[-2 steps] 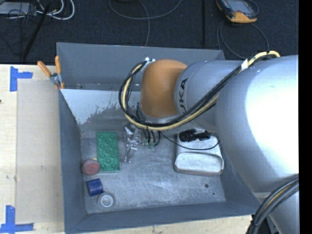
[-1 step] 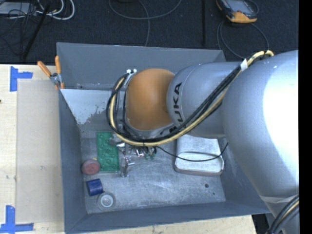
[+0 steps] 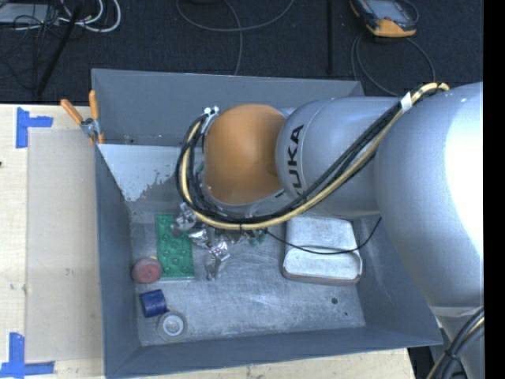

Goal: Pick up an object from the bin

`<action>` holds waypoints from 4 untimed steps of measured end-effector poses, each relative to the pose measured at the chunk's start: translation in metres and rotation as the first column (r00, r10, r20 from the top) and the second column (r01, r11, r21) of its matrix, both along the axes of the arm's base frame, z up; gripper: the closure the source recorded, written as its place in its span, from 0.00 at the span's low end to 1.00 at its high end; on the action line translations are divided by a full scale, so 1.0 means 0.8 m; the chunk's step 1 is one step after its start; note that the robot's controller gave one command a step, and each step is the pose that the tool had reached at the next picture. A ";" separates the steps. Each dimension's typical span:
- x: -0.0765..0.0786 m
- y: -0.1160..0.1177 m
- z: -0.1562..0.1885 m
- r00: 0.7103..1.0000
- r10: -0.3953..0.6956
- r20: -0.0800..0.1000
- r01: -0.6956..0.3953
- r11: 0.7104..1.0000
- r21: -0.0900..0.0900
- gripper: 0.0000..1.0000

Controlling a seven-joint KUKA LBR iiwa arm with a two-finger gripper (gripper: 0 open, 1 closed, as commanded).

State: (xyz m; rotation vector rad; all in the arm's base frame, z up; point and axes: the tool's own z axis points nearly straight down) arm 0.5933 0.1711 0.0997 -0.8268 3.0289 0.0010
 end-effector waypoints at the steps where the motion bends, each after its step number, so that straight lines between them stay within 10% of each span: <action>1: 0.026 -0.005 -0.031 0.904 0.427 0.011 -0.427 0.904 0.003 0.00; 2: 0.023 0.020 -0.031 0.696 0.718 0.009 -0.718 0.696 -0.006 0.00; 3: 0.025 0.026 -0.027 0.696 0.717 0.021 -0.717 0.697 -0.004 1.00; 4: 0.027 0.028 0.020 0.700 0.714 0.005 -0.714 0.700 -0.002 1.00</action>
Offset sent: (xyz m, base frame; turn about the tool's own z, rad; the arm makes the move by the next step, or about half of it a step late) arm 0.0179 -0.0079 -0.0297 -0.4428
